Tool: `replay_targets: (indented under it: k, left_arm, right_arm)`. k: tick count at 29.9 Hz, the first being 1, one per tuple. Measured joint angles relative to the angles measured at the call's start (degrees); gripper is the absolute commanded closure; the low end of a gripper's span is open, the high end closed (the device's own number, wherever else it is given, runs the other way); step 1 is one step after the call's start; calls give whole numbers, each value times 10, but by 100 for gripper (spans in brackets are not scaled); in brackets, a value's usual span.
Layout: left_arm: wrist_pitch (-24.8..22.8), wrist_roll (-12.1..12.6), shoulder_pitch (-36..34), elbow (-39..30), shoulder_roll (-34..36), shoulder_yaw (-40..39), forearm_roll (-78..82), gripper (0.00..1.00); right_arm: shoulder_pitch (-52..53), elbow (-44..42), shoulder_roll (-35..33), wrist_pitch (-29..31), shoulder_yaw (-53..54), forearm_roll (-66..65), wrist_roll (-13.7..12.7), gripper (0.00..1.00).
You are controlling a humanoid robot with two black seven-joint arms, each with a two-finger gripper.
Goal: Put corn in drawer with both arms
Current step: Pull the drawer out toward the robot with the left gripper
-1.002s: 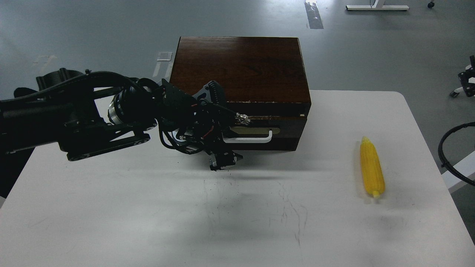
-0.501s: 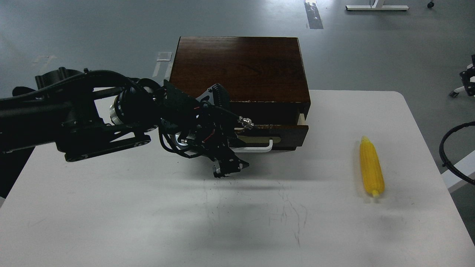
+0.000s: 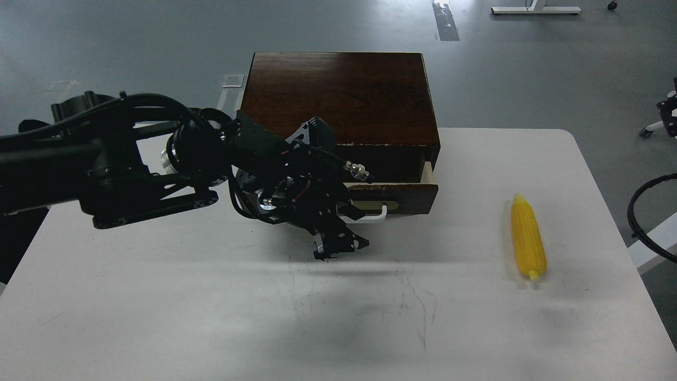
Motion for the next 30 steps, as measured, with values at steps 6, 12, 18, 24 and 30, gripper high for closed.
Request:
replay_targets:
  k: [6,12,18,24,30]
  left_arm:
    - [0,1,0,2,3,1,0,47]
    - [0,1,4,7,5,2,0,47]
    - [0,4,10,13,3,3,3,47]
    - [0,5,11,17,2,4,7,46]
    - [0,5,8,16,4,8,7,46]
  right_arm:
    - [-1,0,1,0,0,0,0,0]
    - [-3,1,5,0,0,0,1,0]
    - [-4,1,5,0,0,0,1,0]
    - [-4,1,4,0,0,0,1,0]
    - [-3,1,4,0,1,0,1,0]
